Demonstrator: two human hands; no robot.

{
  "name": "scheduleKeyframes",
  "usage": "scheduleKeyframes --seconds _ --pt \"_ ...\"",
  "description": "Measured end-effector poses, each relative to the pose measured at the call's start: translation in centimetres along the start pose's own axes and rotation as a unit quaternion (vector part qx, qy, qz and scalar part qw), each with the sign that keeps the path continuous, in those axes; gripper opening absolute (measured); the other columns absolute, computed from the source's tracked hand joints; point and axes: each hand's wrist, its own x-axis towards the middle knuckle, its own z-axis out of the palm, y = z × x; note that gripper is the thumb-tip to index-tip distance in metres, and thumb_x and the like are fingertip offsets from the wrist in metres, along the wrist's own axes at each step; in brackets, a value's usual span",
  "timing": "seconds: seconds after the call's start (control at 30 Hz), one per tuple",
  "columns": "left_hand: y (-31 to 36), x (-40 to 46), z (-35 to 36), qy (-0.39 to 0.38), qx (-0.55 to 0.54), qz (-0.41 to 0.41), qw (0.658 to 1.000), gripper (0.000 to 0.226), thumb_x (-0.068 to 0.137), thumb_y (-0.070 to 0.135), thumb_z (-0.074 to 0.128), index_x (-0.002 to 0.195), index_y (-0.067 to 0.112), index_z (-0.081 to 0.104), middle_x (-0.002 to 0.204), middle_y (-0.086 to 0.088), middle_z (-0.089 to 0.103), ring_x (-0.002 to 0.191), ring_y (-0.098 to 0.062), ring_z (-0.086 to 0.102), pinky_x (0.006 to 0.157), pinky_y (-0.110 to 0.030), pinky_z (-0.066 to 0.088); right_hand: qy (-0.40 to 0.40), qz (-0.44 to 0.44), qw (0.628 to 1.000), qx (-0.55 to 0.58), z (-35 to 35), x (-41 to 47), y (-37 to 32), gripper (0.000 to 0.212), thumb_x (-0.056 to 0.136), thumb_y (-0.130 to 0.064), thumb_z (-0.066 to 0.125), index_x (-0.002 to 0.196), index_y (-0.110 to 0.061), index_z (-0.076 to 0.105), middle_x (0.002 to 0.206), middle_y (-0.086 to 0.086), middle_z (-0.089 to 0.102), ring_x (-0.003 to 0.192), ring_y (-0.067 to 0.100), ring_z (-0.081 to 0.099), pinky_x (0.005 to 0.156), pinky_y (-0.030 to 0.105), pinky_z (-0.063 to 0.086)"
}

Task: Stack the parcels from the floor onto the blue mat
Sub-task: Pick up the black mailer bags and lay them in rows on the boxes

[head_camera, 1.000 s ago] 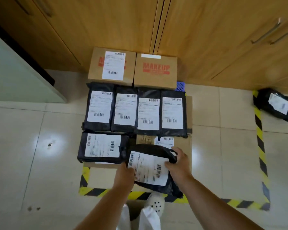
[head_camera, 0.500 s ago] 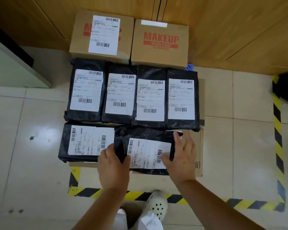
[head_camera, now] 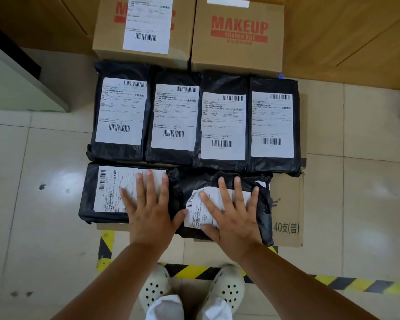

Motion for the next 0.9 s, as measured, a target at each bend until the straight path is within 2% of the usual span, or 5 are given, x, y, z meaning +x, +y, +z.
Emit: scheduleKeyframes --seconds 0.1,0.3,0.47,0.6,0.9 --pt "0.0 0.0 0.5 0.000 -0.004 -0.003 1.000 0.087 0.086 0.071 0.007 0.147 0.011 0.024 0.153 -0.024 0.020 0.143 -0.039 0.008 0.110 -0.064 0.001 0.003 0.004 1.000 -0.005 0.4 0.2 -0.1 0.070 0.086 -0.066 0.027 0.149 -0.037 0.017 0.157 0.013 0.018 0.142 0.047 0.013 0.104 0.074 0.011" --pt "-0.6 -0.2 -0.1 0.043 -0.031 0.018 0.998 0.096 0.085 0.075 0.015 0.147 0.001 0.016 0.152 -0.026 0.021 0.143 -0.040 0.013 0.109 -0.067 0.007 0.018 -0.004 1.000 -0.004 -0.1 0.3 -0.3 0.074 0.086 -0.066 0.030 0.150 -0.034 0.016 0.157 0.015 0.014 0.142 0.045 0.012 0.105 0.073 0.013" --pt "-0.4 -0.1 -0.2 0.084 0.005 0.136 0.987 0.089 0.079 0.072 0.034 0.150 0.021 0.014 0.151 -0.020 0.021 0.140 -0.038 0.020 0.105 -0.070 0.015 0.025 -0.022 0.999 0.005 -0.3 1.5 -1.4 0.080 0.083 -0.072 0.027 0.151 -0.032 0.010 0.156 0.016 0.016 0.143 0.045 0.011 0.106 0.072 0.012" --pt "-0.5 0.9 0.1 0.071 0.043 0.164 0.983 0.079 0.078 0.065 0.034 0.147 0.026 0.022 0.152 -0.020 0.019 0.141 -0.037 0.018 0.104 -0.070 0.017 0.029 -0.020 0.999 0.005 0.0 2.0 -1.7 0.081 0.082 -0.073 0.029 0.151 -0.033 0.011 0.157 0.016 0.015 0.143 0.045 0.009 0.106 0.072 0.010" --pt "-0.8 1.4 1.1 0.033 0.050 0.146 0.988 0.082 0.075 0.068 0.029 0.144 0.025 0.026 0.151 -0.018 0.024 0.141 -0.035 0.018 0.107 -0.067 0.009 0.025 -0.029 0.999 -0.005 0.3 2.0 -1.6 0.079 0.083 -0.071 0.027 0.150 -0.032 0.016 0.157 0.014 0.014 0.144 0.044 0.008 0.106 0.072 0.005"
